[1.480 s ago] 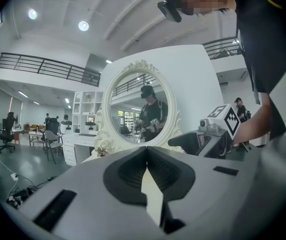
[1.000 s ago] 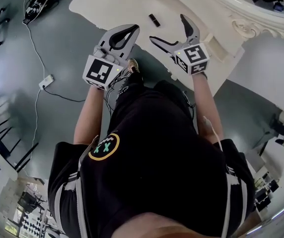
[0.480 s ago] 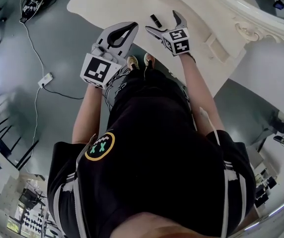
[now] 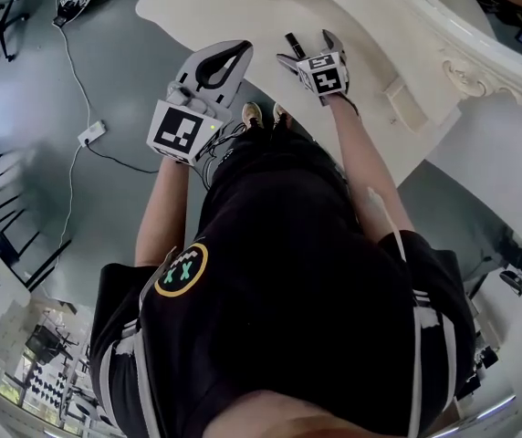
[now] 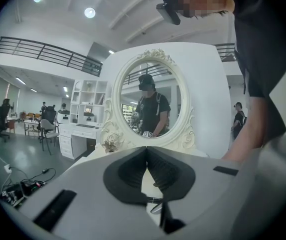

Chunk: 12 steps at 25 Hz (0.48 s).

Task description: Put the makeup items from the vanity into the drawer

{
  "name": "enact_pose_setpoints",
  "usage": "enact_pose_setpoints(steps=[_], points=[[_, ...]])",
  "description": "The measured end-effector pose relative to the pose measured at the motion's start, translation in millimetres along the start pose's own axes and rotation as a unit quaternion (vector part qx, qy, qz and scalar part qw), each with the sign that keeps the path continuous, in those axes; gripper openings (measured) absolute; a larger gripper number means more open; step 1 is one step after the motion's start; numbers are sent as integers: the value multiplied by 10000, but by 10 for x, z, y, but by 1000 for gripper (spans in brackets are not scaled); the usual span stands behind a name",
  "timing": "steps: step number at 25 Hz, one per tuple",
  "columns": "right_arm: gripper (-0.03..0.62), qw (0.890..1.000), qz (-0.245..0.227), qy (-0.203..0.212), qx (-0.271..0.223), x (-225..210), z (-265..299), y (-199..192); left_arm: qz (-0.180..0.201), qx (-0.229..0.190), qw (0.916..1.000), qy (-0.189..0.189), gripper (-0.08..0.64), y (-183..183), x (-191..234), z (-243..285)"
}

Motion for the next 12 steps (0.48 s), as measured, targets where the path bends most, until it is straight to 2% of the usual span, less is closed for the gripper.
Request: enact_pose_setpoints(steps=[6, 9, 12], points=[[587, 10000, -35, -29, -17, 41, -19, 64, 30, -22, 10000, -3, 20, 23, -8, 41], [533, 10000, -94, 15, -23, 49, -51, 78, 48, -21, 10000, -18, 20, 50, -23, 49], [444, 9998, -186, 88, -41, 49, -77, 93, 56, 3, 10000, 12, 20, 77, -19, 55]])
Point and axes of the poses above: the fingertips, and each gripper's own axes: z forward along the fingers, x to its left, y out of its top, the point moved 5 cm from there along -z, backward along the fingers, and after that the axes turned 9 degrees about z, right-handed, at the moved point
